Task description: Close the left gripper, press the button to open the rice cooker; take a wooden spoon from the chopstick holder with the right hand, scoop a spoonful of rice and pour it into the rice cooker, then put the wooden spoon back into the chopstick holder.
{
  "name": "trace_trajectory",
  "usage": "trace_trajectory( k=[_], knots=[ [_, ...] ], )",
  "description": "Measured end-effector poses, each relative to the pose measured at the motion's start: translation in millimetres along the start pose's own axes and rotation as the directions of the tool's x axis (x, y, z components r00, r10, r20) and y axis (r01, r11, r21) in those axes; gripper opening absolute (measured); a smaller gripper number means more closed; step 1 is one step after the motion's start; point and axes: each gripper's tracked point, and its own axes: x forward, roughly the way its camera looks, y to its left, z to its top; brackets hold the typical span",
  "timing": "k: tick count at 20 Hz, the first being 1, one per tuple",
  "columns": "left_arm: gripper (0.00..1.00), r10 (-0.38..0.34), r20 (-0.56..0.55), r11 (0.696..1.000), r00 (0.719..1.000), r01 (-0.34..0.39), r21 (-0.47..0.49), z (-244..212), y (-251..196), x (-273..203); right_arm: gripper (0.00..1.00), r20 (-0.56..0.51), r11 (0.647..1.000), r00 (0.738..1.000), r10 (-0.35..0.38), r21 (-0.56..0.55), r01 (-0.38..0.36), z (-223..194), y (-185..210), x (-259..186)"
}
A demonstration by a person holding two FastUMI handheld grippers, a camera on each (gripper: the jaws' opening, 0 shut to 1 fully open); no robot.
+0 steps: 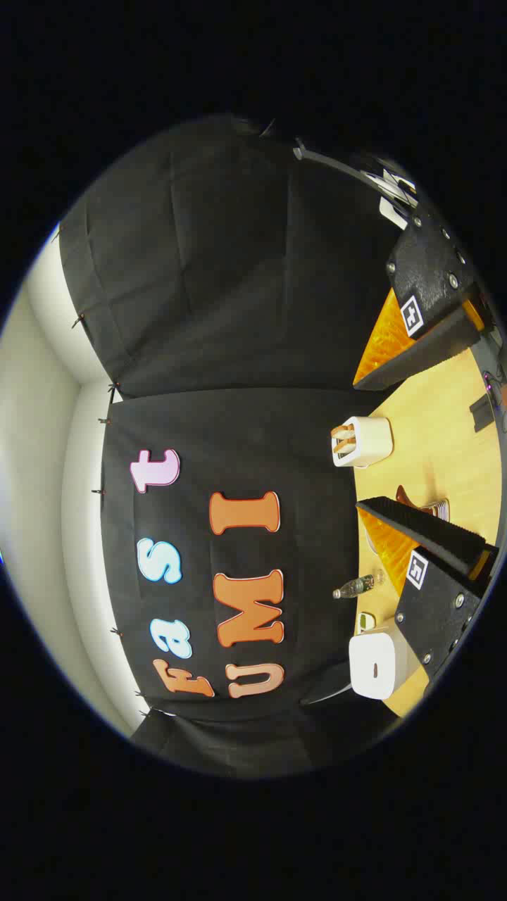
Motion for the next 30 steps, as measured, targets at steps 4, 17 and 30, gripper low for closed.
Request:
trace_trajectory(
  k=[4,17,30],
  knots=[
    [0.97,-0.073,-0.029,0.995,0.997,0.070,-0.067,-14,-25,15,0.95,-0.009,0.998,0.998,0.061,0.035,-0.061,-4,17,3],
    [0.99,-0.170,-0.016,0.983,0.985,0.169,-0.068,-8,-67,44,0.95,-0.017,0.989,0.991,0.136,0.068,-0.135,-8,43,11],
    [0.97,-0.219,-0.001,0.974,0.976,0.218,-0.059,2,-75,49,0.95,-0.014,0.991,0.991,0.130,0.025,-0.130,-10,45,23]
  ],
)
